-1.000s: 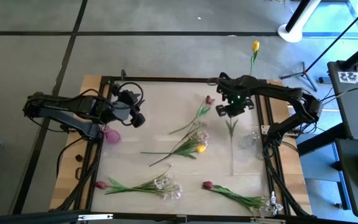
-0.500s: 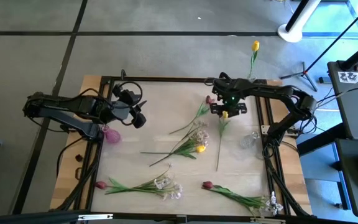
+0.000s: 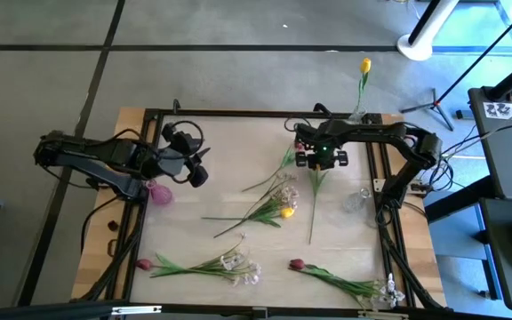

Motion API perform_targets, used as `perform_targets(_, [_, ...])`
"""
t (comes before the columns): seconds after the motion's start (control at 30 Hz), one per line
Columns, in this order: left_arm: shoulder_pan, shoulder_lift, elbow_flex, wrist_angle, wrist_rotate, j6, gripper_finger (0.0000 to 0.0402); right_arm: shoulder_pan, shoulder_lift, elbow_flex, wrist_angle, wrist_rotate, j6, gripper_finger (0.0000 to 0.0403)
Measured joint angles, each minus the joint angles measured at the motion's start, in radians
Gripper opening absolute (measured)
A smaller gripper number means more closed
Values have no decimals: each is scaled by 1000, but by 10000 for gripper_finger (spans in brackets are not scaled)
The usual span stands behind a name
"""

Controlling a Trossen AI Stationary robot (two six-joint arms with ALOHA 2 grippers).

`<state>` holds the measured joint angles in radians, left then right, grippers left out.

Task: Sort flowers into vase by color
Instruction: Put the top yellow flower into the top transparent vase

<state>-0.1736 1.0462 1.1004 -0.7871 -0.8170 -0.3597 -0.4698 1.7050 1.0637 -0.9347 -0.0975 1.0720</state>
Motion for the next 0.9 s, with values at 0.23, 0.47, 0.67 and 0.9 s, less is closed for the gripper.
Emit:
perform_targets(0.23, [-104, -2, 0, -13, 1, -69, 131, -1, 69, 0, 9, 27, 5, 61])
perform_targets(0.47, [-225, -2, 0, -13, 24, -57, 131, 13, 91, 0, 54, 9, 14, 8])
perform_targets(0.67, [-231, -5, 0, -13, 14, -33, 131, 53, 74, 8, 69, 26, 51, 13])
perform_targets(0.9, [-228, -58, 0, 26, 34, -120, 131, 100, -118, 130, 156, 102, -88, 6])
